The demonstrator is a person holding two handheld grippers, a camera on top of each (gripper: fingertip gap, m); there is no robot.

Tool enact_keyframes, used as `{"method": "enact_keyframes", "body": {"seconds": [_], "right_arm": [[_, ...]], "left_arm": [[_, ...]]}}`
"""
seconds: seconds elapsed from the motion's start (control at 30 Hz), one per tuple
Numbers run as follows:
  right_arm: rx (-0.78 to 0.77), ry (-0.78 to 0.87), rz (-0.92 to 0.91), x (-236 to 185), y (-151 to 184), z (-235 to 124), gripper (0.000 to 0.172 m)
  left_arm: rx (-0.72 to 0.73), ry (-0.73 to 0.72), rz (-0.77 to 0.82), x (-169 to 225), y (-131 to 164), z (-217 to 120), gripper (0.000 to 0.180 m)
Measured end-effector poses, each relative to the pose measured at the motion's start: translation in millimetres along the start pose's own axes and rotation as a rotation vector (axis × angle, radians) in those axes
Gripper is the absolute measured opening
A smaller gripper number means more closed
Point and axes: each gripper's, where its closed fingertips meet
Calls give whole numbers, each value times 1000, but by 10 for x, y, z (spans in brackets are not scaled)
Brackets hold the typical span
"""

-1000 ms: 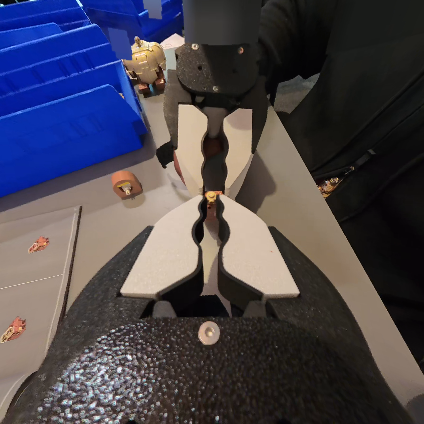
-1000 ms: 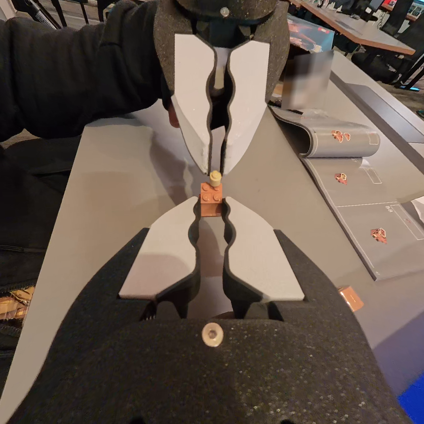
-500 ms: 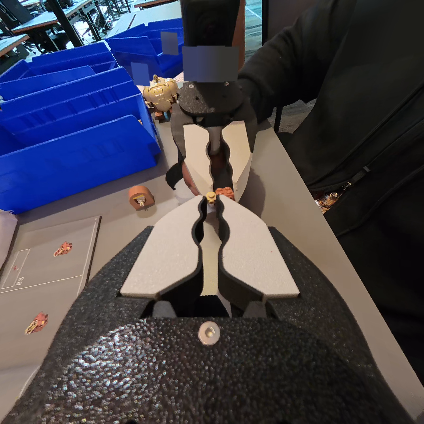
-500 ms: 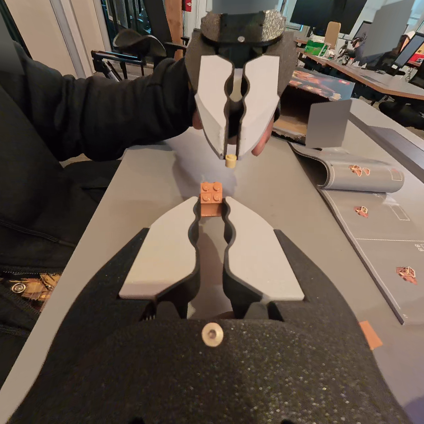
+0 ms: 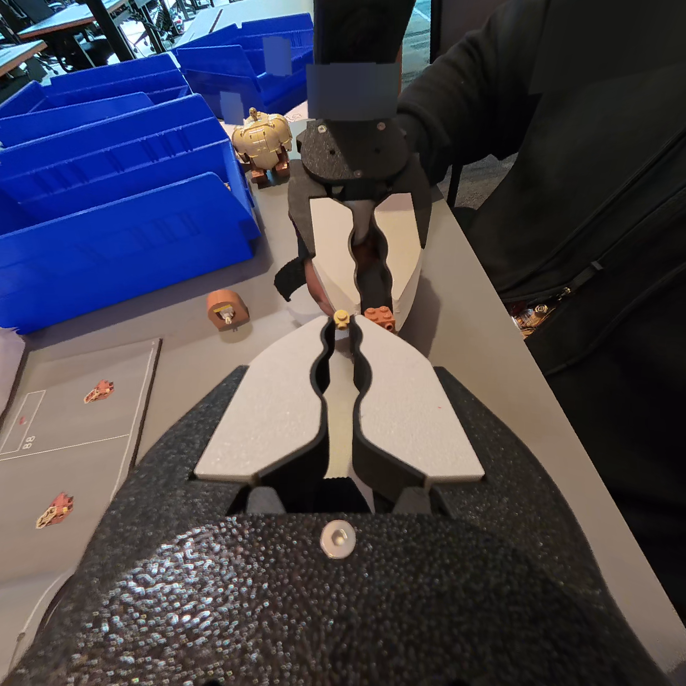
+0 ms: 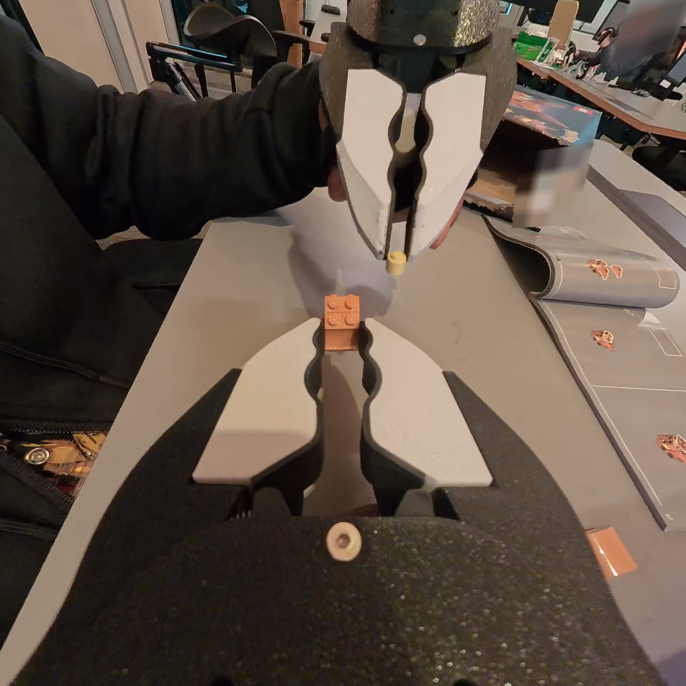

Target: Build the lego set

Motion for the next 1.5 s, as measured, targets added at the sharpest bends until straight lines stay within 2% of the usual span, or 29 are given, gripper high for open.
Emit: {"method": "enact_keyframes", "body": {"seconds": [0.43, 1.2, 1.5], "right_arm": [[-64, 30, 25, 38, 53, 65, 17], [-240, 97, 52, 104, 247, 155, 17], [-259, 104, 69, 123, 277, 154, 17]], "left_arm": [[-16, 32, -5, 56, 6, 52, 7], [-194, 39, -8, 81, 248, 184, 7], [-245, 40, -15, 78, 323, 252, 7]]}}
Point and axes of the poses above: each gripper's, where its closed fingertips meet, z out along the fingers, y out of its underside, x = y × z across the jaws, and after that the axes turned 8 degrees about -x, right-handed
